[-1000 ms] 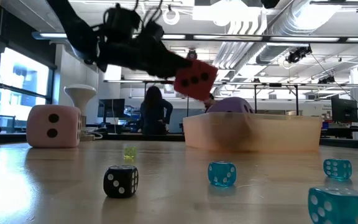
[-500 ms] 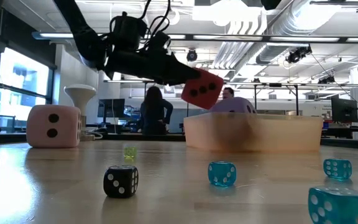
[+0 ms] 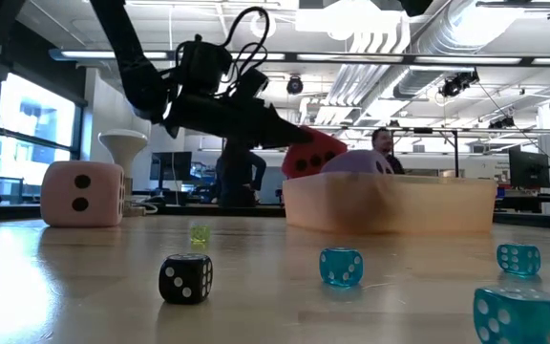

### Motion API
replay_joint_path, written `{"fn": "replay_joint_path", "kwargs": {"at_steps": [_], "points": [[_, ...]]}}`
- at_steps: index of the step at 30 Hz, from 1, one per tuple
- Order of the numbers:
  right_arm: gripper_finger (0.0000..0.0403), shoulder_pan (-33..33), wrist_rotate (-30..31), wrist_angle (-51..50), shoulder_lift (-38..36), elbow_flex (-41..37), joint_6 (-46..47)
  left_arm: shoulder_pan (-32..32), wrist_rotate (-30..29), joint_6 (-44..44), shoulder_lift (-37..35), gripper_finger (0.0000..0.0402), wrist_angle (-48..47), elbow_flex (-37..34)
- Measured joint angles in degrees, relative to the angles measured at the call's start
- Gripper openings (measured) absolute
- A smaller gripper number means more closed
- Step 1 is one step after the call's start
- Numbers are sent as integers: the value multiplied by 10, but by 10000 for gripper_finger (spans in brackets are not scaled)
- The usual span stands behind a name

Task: Pick & Place Dice
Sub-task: Put the large red dice into the orange bin

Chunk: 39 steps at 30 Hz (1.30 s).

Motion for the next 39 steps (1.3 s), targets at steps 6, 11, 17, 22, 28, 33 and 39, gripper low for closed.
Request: {"fn": "replay_joint_path", "kwargs": {"at_steps": [6,11,17,22,28,33,39], "points": [[387,0,0,-6,0,0,0,-3,-34,-61,0,372,7,0],[387,-5,0,-12,0,0,0,-3,-47,-90,0,376,27,0],[387,-9,0,-13,0,0,0,-17,-45,-56,0,377,26,0],[387,-9,0,-13,0,0,-4,-37,-66,-2,0,380,31,0],[387,-9,0,-13,0,0,-4,-45,-124,24,7,397,36,0],[387,-9,0,-13,0,0,-3,-40,-96,-19,43,397,66,2],[387,-9,0,-15,0,0,-2,-43,-107,-28,79,397,135,2]]}}
